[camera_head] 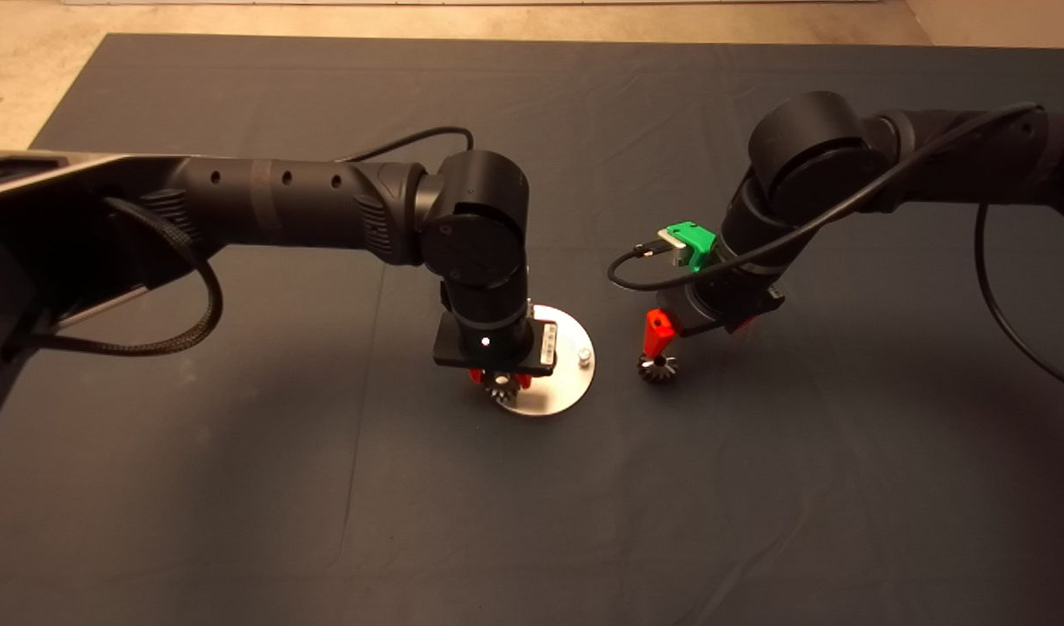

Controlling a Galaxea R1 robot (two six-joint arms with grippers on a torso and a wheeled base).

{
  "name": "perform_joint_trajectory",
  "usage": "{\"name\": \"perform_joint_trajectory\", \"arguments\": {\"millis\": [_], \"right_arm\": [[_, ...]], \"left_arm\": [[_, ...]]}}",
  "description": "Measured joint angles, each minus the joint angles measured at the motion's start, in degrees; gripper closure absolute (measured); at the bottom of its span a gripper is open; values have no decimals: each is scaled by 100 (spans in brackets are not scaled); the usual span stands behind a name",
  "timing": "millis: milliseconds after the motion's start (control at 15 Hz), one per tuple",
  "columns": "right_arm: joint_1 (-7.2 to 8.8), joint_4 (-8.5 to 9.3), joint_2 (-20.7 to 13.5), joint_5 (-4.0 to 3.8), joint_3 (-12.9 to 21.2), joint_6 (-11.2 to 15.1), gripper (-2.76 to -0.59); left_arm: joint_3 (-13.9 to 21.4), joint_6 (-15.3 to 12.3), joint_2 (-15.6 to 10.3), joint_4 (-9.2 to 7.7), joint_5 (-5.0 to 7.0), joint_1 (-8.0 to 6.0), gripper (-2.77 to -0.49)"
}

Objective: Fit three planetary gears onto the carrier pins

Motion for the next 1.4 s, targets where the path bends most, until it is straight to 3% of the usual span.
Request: {"name": "perform_joint_trajectory", "arguments": {"millis": [1400], "right_arm": [[-1,0,0,0,1,0,-273]], "left_arm": [[-34,70,141,-9,-2,5,-83]]}}
